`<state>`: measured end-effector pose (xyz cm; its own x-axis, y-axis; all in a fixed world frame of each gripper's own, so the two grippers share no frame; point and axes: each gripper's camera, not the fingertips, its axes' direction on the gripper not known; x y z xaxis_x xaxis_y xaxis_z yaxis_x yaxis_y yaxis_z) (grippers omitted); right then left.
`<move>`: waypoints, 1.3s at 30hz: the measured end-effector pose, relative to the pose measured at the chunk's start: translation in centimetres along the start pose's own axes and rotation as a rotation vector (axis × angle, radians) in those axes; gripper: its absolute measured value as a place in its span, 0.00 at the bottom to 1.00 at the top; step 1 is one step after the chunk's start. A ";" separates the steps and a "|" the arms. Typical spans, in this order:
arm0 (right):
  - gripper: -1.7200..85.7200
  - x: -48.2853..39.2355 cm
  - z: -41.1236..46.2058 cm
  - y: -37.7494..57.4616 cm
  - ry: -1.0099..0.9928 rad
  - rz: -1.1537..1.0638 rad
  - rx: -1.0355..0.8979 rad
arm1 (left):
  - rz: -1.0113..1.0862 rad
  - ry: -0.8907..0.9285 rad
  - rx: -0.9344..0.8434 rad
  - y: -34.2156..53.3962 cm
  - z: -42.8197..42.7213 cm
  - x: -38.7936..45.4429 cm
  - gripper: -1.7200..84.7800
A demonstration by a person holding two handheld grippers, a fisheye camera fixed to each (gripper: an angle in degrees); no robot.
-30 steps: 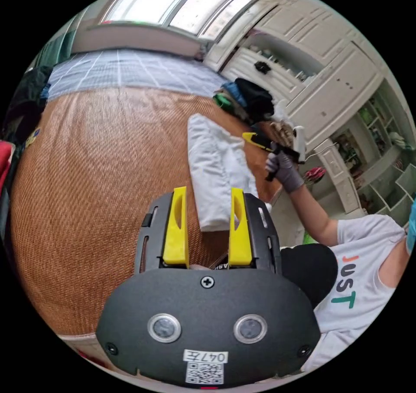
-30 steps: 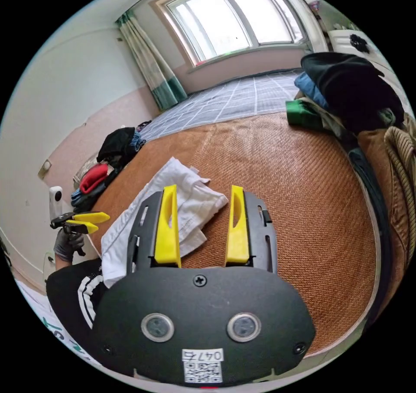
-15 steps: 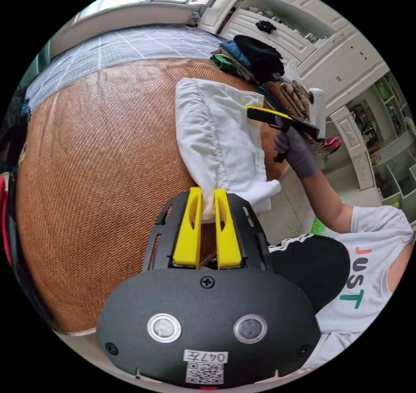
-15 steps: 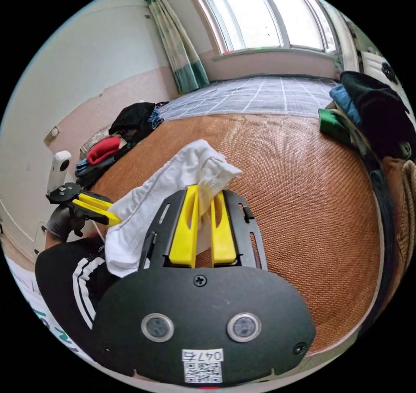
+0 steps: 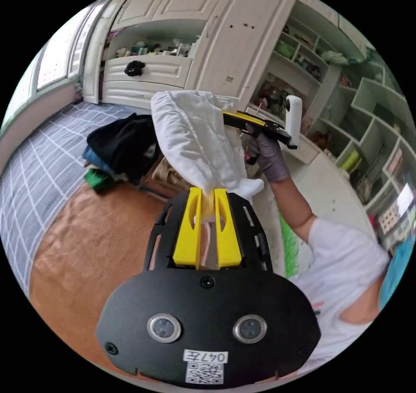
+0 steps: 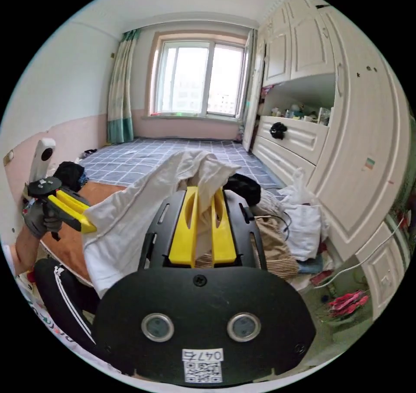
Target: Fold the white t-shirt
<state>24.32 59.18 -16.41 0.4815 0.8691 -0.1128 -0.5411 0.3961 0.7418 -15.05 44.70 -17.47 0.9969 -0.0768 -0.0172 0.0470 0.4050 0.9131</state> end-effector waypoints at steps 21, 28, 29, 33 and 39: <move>0.13 0.3 5.4 10.7 -0.059 -0.093 -0.187 | -0.394 -0.019 -0.132 15.4 2.8 -12.6 0.21; 0.09 -0.8 10.3 9.4 0.026 -0.120 -0.389 | -0.412 -0.006 -0.052 16.4 1.7 -15.1 0.19; 0.07 -0.9 10.9 9.8 0.049 -0.144 -0.403 | -0.407 -0.010 -0.056 16.4 1.9 -15.2 0.19; 0.03 -0.5 11.1 8.6 0.067 -0.146 -0.394 | -0.394 -0.010 -0.086 16.5 3.0 -15.5 0.18; 0.02 4.2 4.4 4.1 -0.060 -0.037 -0.157 | -0.379 0.002 -0.082 17.1 3.4 -15.7 0.18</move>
<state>27.17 63.10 -10.91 0.5411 0.8356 -0.0953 -0.6206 0.4731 0.6253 -30.14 49.77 -0.22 0.9081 -0.2331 -0.3479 0.4167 0.4201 0.8061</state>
